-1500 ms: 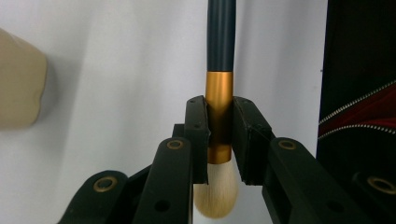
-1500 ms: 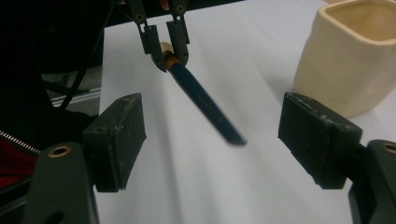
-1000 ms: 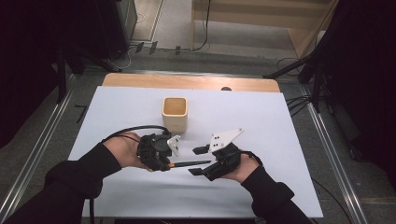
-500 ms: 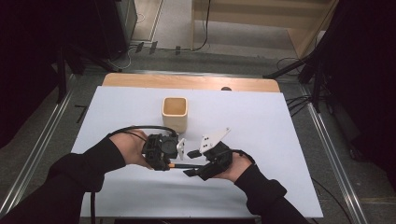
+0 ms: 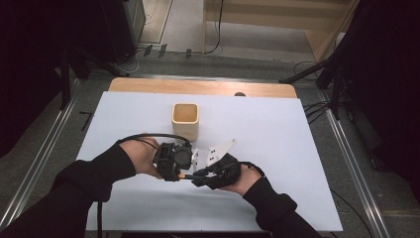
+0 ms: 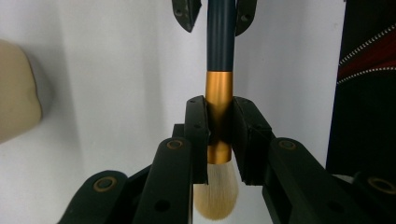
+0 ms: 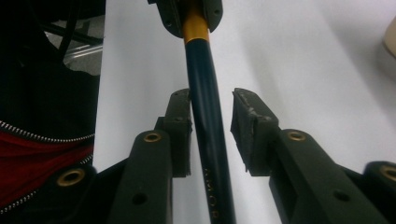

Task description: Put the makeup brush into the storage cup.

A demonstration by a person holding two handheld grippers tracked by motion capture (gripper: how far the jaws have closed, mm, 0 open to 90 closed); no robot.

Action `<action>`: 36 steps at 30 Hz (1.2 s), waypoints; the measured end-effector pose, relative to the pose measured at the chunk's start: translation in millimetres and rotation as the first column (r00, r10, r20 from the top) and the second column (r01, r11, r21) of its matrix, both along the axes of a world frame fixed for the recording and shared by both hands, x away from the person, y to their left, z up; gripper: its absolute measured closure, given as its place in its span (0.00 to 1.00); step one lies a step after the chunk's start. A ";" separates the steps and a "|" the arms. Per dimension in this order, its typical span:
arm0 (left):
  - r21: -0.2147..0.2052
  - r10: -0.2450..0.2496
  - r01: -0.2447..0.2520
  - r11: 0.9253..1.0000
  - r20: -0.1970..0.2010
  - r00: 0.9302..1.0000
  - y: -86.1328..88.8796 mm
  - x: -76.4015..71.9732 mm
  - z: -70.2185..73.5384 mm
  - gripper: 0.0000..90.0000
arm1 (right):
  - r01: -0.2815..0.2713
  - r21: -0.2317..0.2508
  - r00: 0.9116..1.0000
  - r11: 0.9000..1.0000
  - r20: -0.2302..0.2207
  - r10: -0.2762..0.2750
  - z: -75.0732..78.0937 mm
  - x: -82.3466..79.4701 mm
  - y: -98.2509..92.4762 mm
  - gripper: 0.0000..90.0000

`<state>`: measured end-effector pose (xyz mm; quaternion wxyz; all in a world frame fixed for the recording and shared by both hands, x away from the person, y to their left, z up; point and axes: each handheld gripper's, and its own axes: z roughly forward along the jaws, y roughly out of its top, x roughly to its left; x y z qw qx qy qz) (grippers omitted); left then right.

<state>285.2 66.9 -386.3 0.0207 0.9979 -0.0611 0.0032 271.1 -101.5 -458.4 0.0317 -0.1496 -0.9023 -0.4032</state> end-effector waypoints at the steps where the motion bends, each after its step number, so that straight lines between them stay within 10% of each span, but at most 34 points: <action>1: 0.005 0.002 -0.002 1.000 -0.004 1.000 -0.1 -0.4 -0.4 0.87 | 0.000 0.000 1.000 1.000 0.000 0.000 0.0 0.0 0.0 0.78; 27: -0.004 0.039 -0.040 0.999 -0.030 0.999 2.4 6.1 1.9 0.74 | -0.046 0.014 0.999 0.999 -0.007 0.046 0.2 -2.5 -3.1 0.89; 36: -0.155 0.144 -0.155 0.976 -0.079 0.986 24.3 19.6 11.1 0.44 | -0.016 0.020 1.000 1.000 -0.009 0.017 -0.1 -0.3 -11.3 0.89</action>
